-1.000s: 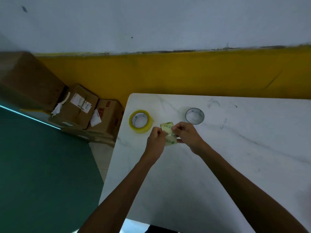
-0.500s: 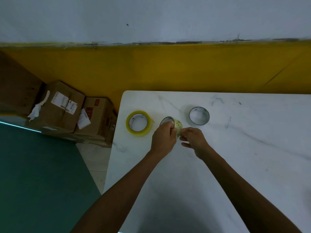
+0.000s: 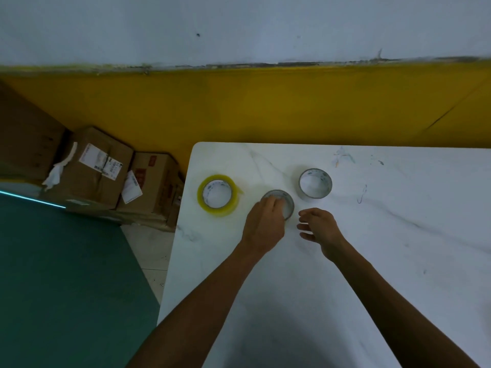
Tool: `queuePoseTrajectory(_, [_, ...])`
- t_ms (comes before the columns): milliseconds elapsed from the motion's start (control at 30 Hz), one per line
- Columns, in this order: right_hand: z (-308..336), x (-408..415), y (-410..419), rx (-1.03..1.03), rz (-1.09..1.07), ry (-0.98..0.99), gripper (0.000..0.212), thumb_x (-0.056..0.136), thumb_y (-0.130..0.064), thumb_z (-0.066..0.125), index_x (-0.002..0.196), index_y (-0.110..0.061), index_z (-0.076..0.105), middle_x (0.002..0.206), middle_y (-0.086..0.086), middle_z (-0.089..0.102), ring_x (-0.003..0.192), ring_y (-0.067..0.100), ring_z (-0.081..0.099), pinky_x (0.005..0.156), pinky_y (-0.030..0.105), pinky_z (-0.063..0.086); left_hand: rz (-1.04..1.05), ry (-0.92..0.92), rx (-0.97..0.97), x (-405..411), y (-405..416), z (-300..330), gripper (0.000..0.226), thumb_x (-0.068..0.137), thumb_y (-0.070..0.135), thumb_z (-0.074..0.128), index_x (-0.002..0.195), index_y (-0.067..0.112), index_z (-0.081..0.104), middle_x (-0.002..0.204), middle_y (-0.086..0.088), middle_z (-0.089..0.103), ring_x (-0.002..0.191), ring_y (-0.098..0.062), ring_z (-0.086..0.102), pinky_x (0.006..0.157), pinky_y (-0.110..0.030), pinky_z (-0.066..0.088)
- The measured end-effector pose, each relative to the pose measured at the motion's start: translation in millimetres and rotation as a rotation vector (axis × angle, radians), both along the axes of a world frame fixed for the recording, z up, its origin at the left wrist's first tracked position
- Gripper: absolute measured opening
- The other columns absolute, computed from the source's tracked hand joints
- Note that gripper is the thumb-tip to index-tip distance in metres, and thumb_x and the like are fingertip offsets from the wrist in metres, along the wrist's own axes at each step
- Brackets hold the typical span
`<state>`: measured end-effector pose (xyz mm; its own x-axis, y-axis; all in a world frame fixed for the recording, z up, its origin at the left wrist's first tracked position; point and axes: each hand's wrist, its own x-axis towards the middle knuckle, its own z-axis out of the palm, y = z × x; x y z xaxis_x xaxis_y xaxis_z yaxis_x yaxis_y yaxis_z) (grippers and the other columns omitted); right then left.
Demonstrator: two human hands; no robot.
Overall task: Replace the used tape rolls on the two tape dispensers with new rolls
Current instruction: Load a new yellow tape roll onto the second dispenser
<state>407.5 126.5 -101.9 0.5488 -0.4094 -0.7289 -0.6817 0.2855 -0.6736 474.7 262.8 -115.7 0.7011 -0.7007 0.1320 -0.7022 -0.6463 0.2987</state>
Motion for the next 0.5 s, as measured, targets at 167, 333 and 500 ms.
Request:
queuePoseTrajectory(167, [5.2, 1.6, 2.6, 0.008, -0.008, -0.023, 0.018, 0.097, -0.012, 0.048, 0.107, -0.006, 0.061, 0.108, 0.011, 0.062, 0.097, 0.027, 0.063, 0.080, 0.036, 0.053, 0.215, -0.039, 0.101, 34.5, 41.2, 10.3, 0.029, 0.074, 0.011, 0.054, 0.100, 0.004, 0.063, 0.089, -0.012, 0.064, 0.079, -0.029, 0.062, 0.068, -0.035, 0.051])
queuePoseTrajectory(333, [6.3, -0.5, 8.3, 0.003, 0.015, -0.034, 0.017, 0.098, -0.012, 0.048, 0.108, -0.006, 0.060, 0.109, 0.013, 0.062, 0.097, 0.027, 0.062, 0.083, 0.038, 0.054, 0.270, 0.033, 0.259, 45.4, 73.3, -8.3, 0.032, 0.082, 0.020, 0.052, 0.103, -0.001, 0.065, 0.090, -0.019, 0.068, 0.081, -0.032, 0.067, 0.067, -0.036, 0.057])
queuePoseTrajectory(500, [4.0, -5.9, 8.8, -0.018, 0.012, -0.037, 0.016, 0.098, -0.012, 0.047, 0.103, -0.007, 0.062, 0.107, 0.012, 0.063, 0.094, 0.026, 0.063, 0.082, 0.037, 0.055, 0.308, 0.206, 0.328, 41.6, 77.3, -8.6, 0.029, 0.075, -0.003, 0.059, 0.103, -0.004, 0.063, 0.091, -0.024, 0.066, 0.082, -0.038, 0.064, 0.068, -0.039, 0.052])
